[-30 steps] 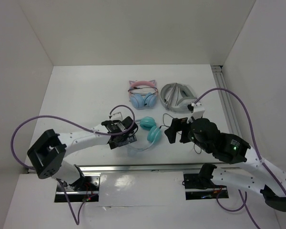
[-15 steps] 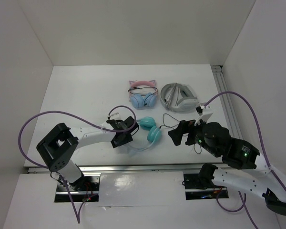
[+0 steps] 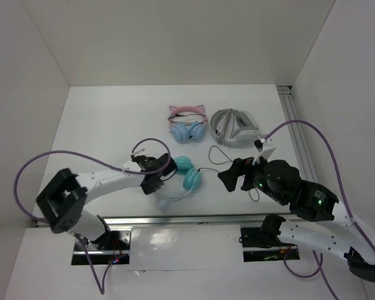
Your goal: Wrap the headphones
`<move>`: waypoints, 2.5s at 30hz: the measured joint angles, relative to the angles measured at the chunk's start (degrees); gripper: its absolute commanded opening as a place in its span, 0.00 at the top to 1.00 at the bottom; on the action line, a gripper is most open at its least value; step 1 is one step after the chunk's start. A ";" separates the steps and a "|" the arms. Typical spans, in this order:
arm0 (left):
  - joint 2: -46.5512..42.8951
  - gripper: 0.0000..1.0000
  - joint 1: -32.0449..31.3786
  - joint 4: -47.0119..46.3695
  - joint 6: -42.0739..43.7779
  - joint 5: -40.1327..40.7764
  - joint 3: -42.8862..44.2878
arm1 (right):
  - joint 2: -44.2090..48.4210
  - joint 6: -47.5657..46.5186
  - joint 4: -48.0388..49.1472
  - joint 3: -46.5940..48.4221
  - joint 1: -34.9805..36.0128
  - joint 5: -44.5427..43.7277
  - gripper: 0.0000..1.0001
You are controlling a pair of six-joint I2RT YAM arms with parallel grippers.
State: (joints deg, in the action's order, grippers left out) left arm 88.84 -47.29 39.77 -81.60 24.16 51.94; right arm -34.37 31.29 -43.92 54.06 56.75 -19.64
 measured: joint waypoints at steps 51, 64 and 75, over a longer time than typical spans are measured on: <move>-31.93 1.00 12.39 43.69 41.97 -2.84 70.36 | -30.62 -25.22 81.77 -19.52 7.45 8.68 0.61; -32.26 1.00 12.39 40.54 33.20 6.01 81.07 | -37.75 -18.53 87.10 -31.19 6.25 10.45 0.07; -26.18 1.00 12.39 38.80 35.87 2.43 71.01 | -26.43 -21.88 81.83 -21.09 7.30 17.73 0.00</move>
State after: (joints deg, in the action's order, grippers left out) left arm 62.65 -34.89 78.56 -45.74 26.59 122.96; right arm -60.80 9.41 37.91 32.97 64.05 -1.91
